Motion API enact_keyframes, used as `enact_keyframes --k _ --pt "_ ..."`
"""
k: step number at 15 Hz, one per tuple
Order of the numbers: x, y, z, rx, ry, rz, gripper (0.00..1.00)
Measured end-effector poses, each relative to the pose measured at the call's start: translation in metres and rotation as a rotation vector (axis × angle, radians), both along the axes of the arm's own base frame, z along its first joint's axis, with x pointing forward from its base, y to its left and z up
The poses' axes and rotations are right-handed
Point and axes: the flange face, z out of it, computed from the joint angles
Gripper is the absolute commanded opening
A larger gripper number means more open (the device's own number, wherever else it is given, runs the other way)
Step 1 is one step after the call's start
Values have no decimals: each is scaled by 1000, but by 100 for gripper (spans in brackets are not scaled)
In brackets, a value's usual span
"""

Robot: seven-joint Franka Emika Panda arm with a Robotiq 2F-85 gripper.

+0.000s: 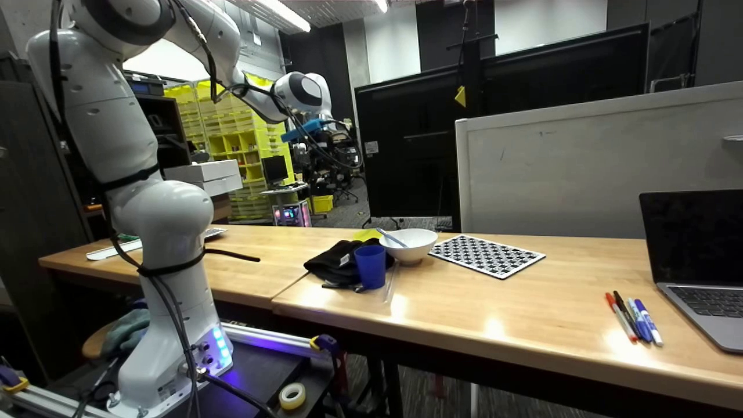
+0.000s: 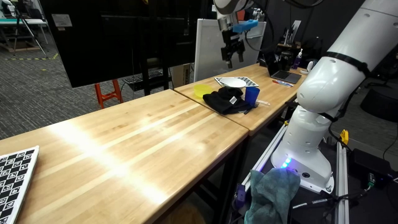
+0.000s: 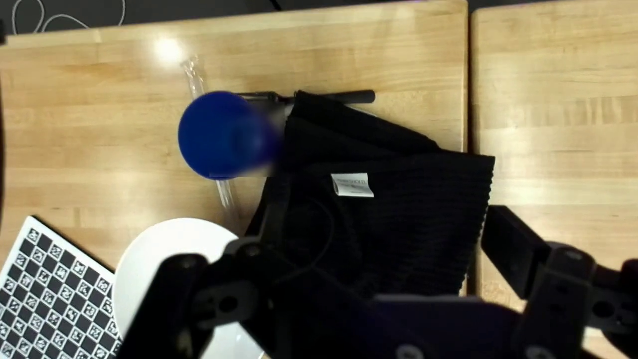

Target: Use the black towel to wipe the left side of the table.

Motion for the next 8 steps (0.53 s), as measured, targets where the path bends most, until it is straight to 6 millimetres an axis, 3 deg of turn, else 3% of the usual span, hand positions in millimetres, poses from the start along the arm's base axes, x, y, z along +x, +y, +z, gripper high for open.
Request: enact_keyframes --k 8 --pt "9 -10 -78 -20 -132 85 100"
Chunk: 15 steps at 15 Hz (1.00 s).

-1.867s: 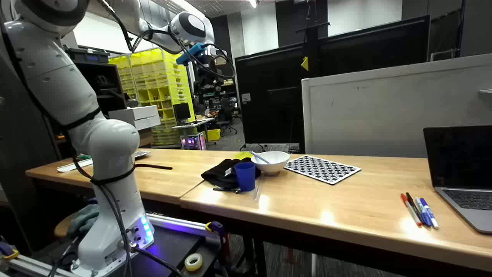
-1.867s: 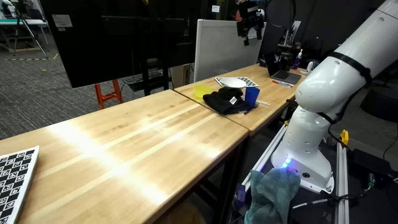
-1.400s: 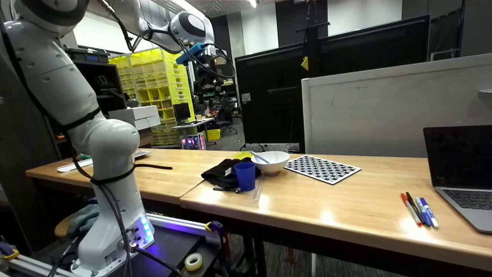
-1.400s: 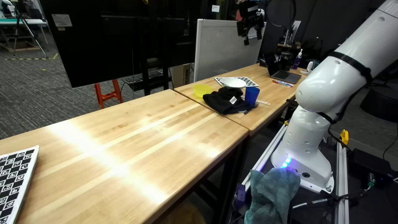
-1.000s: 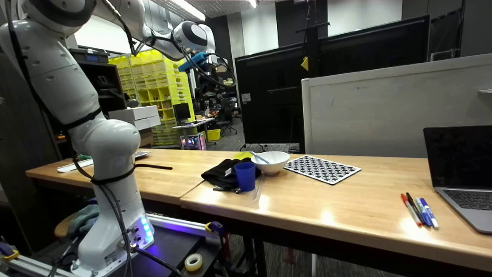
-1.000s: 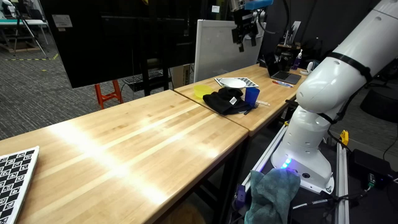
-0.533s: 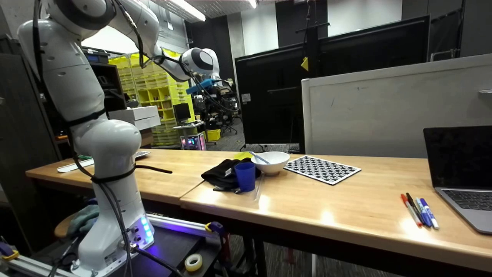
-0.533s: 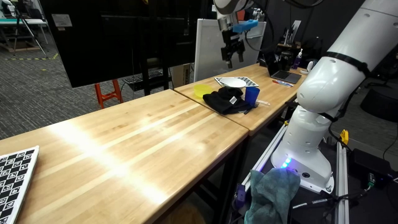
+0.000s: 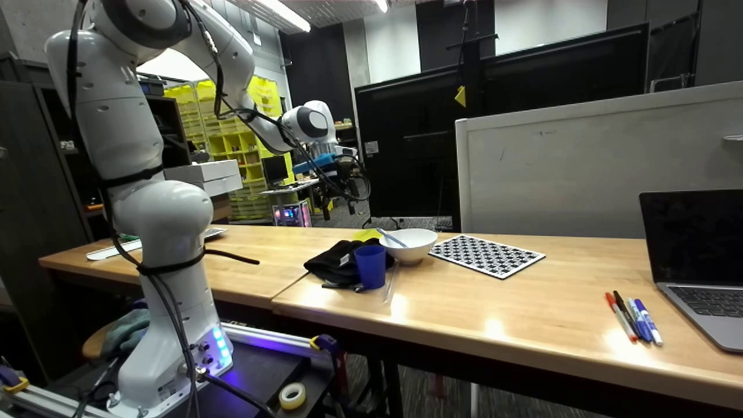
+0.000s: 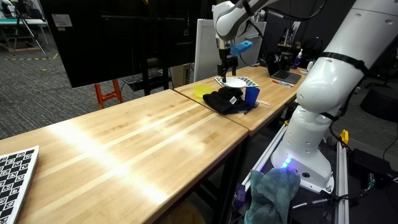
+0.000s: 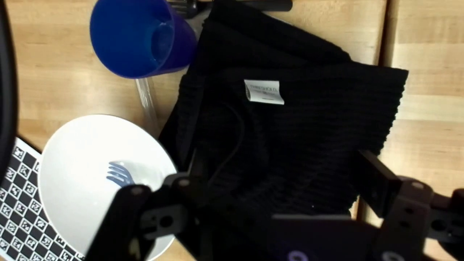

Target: Use the black towel to wipe the left side of the table.

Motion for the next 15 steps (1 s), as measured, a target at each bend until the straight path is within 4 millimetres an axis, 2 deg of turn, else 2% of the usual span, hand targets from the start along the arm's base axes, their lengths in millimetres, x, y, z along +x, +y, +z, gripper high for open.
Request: enact_keyframes --k 6,12,13,15 --pt "5 -11 -63 20 -64 99 100" --pt "17 -10 -122 38 -103 197 100" --pt "18 -9 -131 40 -108 211 75" --pt "21 -10 -139 43 -120 236 70"
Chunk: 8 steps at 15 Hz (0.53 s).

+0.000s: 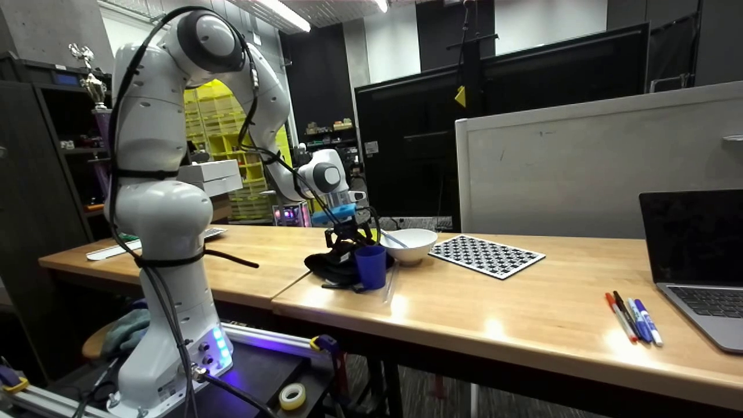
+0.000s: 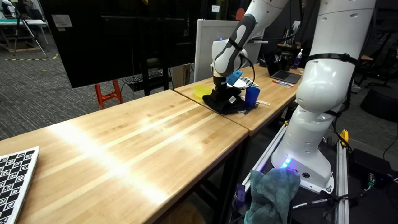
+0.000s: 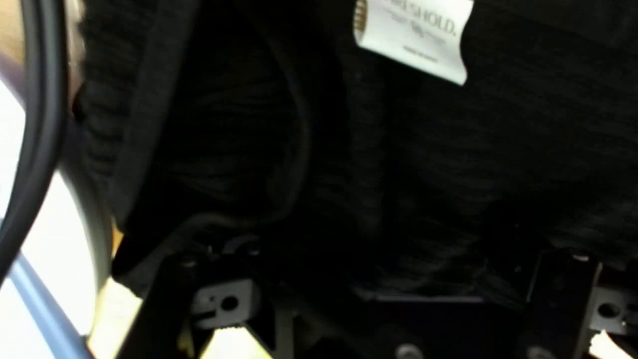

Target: Use the black towel to wipe the left side of the table.

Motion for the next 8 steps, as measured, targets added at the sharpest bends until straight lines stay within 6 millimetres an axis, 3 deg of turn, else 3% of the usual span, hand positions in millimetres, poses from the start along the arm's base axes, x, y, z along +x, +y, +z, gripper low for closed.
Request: enact_keyframes --k 4,8 --pt "3 2 4 5 -14 25 49" --pt "7 4 9 8 -25 32 19"
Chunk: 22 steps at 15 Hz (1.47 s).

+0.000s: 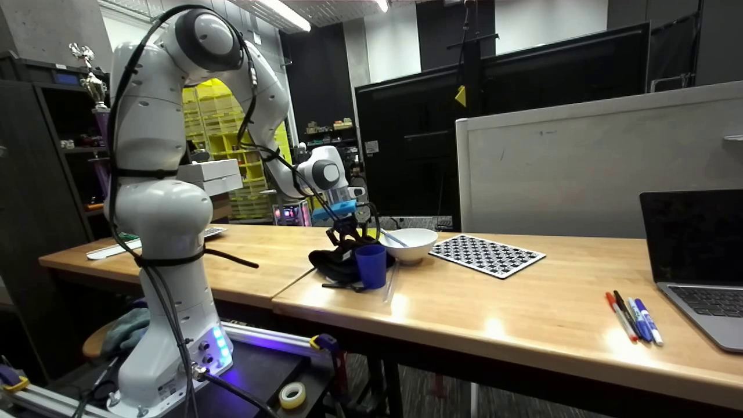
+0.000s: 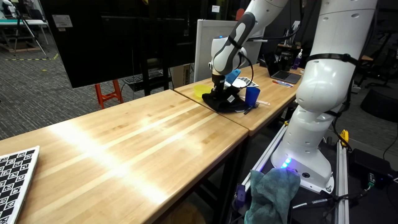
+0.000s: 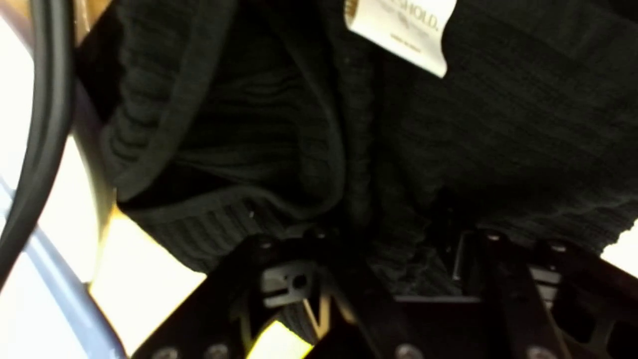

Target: Use the black towel to wipe the left side of the table.

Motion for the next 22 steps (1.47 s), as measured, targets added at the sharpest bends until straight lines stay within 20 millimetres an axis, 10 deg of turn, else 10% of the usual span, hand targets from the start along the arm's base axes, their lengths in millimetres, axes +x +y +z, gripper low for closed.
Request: enact_keyframes --k 3,11,22 --pt "3 -1 3 -3 -7 -1 1" --pt "12 13 3 -3 -14 9 2" --pt "53 132 7 77 45 36 3"
